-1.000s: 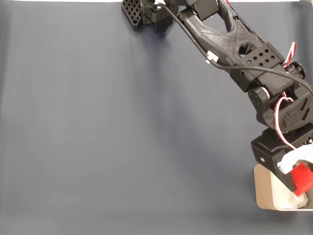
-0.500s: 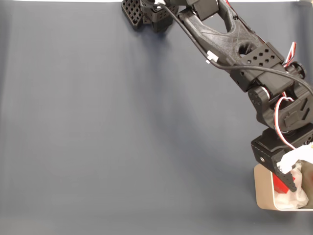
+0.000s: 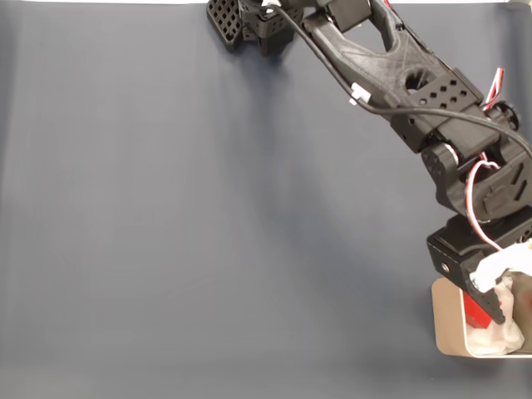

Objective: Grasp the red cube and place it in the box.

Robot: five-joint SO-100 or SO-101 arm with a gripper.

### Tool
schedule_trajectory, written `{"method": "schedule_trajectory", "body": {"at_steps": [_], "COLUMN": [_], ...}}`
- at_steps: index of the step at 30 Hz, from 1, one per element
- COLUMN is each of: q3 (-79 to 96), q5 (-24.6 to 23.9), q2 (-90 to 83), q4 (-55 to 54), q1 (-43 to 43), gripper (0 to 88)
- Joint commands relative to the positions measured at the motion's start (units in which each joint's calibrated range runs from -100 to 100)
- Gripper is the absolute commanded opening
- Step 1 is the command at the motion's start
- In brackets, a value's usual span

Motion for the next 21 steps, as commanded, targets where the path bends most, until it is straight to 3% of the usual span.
{"method": "schedule_trajectory", "body": {"at_steps": [1, 10, 21], "q3": [0.72, 7.65, 21.89], "q5": [-0.29, -0.54, -1.37], "q2": [-6.96, -14.84, -30.09], "q4": [-0.88, -1.78, -3.01], "q1": [-0.51, 1.06, 6.74], "gripper": [27.8, 1.1, 0.0]}}
